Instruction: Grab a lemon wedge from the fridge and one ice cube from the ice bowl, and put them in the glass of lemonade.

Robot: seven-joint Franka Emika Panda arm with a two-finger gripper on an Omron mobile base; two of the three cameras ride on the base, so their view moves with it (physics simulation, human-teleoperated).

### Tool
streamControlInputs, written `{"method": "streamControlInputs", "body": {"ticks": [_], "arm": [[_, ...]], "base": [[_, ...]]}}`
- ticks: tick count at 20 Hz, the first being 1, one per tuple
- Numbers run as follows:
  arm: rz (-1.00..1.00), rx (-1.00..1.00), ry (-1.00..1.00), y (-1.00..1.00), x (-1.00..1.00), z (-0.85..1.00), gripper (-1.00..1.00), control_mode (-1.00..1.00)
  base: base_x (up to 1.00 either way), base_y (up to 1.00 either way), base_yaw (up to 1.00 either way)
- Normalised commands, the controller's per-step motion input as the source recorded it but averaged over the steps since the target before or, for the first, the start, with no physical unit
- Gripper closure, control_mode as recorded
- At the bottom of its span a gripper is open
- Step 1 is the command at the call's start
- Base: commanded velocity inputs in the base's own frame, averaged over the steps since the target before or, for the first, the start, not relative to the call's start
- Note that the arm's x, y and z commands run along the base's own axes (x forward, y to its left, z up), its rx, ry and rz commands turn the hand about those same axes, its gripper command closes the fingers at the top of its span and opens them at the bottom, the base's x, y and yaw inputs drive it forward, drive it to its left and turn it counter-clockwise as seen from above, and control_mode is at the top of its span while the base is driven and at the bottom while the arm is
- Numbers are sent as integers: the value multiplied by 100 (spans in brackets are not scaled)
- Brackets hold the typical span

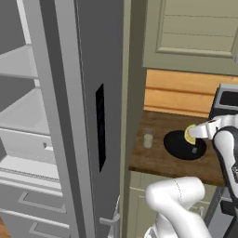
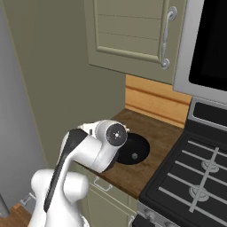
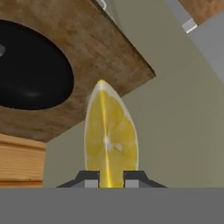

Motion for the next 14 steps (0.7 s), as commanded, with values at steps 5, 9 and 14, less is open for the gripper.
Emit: {"method": "streamControlInputs", "body": {"ticks": [5, 9, 14], "arm": [[14, 1, 0, 14, 61, 0, 100, -100], [23, 0, 0, 3, 74, -1, 100, -100], [31, 0, 0, 0, 71, -6, 100, -100]], "base": [[0, 0, 0], [0, 0, 0], [0, 0, 0]]}}
